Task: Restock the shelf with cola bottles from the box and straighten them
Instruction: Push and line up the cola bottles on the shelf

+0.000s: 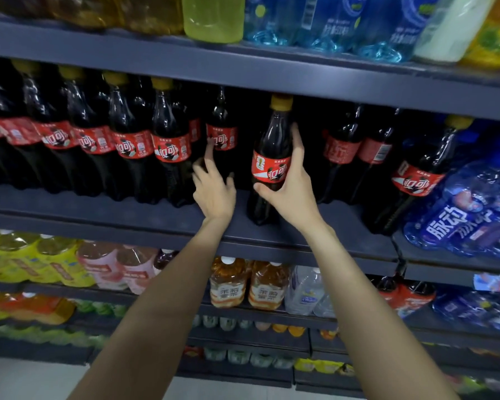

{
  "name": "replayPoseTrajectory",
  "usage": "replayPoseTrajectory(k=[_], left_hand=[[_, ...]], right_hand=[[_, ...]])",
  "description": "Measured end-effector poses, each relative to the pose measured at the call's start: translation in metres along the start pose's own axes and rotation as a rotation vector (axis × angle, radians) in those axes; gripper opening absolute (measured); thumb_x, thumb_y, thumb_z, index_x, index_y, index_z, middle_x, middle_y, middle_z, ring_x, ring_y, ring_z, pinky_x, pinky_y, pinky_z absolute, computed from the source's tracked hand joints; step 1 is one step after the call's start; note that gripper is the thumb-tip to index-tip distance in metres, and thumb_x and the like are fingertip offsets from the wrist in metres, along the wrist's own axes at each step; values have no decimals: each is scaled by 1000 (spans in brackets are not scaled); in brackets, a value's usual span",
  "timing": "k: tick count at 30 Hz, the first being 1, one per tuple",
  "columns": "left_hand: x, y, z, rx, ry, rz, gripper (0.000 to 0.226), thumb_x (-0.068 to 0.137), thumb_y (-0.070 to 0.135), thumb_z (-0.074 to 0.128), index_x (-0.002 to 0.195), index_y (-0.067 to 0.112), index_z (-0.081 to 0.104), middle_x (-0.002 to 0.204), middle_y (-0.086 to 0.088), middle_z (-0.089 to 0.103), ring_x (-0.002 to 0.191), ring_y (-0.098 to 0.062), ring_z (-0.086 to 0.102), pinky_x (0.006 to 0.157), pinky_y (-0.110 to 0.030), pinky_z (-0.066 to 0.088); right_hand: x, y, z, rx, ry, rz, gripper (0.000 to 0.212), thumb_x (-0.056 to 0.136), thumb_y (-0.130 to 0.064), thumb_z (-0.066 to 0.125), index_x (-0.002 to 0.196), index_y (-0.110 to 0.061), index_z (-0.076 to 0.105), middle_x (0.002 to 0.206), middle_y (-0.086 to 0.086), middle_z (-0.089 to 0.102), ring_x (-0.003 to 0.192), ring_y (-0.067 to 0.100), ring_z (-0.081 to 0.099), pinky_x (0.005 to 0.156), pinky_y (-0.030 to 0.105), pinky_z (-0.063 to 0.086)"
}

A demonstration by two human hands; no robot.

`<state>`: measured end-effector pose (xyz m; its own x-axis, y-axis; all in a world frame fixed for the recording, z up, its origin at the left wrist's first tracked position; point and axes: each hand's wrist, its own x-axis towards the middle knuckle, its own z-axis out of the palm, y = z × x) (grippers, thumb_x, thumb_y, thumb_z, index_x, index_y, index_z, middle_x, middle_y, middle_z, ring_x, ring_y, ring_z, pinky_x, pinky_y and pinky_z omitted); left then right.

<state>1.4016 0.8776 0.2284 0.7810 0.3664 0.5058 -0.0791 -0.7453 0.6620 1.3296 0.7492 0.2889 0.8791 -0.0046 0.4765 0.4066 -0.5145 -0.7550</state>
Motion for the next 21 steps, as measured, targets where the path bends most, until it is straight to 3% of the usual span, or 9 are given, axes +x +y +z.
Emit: replayPoseTrajectory(k=[4, 8, 10, 12, 15, 18, 21], left_hand=[[-1, 3, 6, 24, 44, -34, 84, 82, 22, 70, 146, 30, 18, 127, -17, 47, 108, -34, 54, 61, -43, 52], [-7, -3, -8, -164, -23, 22, 77, 84, 15, 67, 147, 21, 23, 135, -11, 40, 121, -29, 48, 82, -42, 53], [-21, -18, -29, -272, -19, 170, 61, 86, 8, 61, 141, 17, 36, 136, -6, 41, 120, -22, 50, 88, -40, 53], [-33, -35, -52, -310, 109, 271, 53, 85, 4, 57, 135, 14, 44, 133, -6, 45, 117, -19, 49, 90, -36, 51], [-25, -52, -74, -217, 265, 238, 60, 84, 11, 63, 140, 10, 39, 135, -14, 42, 123, -25, 41, 95, -31, 43], [-3, -60, -76, -158, 149, 202, 76, 84, 19, 69, 147, 13, 26, 141, -14, 34, 129, -27, 39, 91, -31, 48], [7, -70, -71, -141, 138, 222, 74, 84, 13, 67, 145, 20, 26, 139, -10, 36, 126, -27, 44, 85, -41, 55]], right_hand=[[1, 6, -4, 11, -35, 12, 110, 75, -5, 74, 149, -34, -2, 129, -13, 46, 110, -3, 54, 87, 9, 42], [0, 4, 4, -5, 17, 10, 109, 75, -7, 77, 149, -36, 3, 122, -17, 48, 97, -13, 53, 78, 1, 40], [2, -1, 13, -14, 27, 17, 109, 74, -10, 78, 148, -39, 3, 126, -10, 53, 97, -7, 56, 79, 7, 43], [7, -9, 29, -43, 24, 28, 110, 71, -15, 80, 146, -43, 4, 128, -2, 56, 101, 2, 58, 83, 20, 48], [14, -24, 61, -121, 38, 28, 109, 71, -23, 81, 147, -42, 4, 127, 8, 56, 108, 21, 60, 88, 36, 50], [19, -34, 89, -233, 121, 48, 97, 76, -29, 77, 149, -29, 12, 119, 16, 55, 105, 33, 60, 83, 43, 51], [21, -36, 105, -314, 187, 59, 90, 78, -33, 75, 148, -23, 18, 116, 18, 54, 102, 35, 59, 78, 43, 50]])
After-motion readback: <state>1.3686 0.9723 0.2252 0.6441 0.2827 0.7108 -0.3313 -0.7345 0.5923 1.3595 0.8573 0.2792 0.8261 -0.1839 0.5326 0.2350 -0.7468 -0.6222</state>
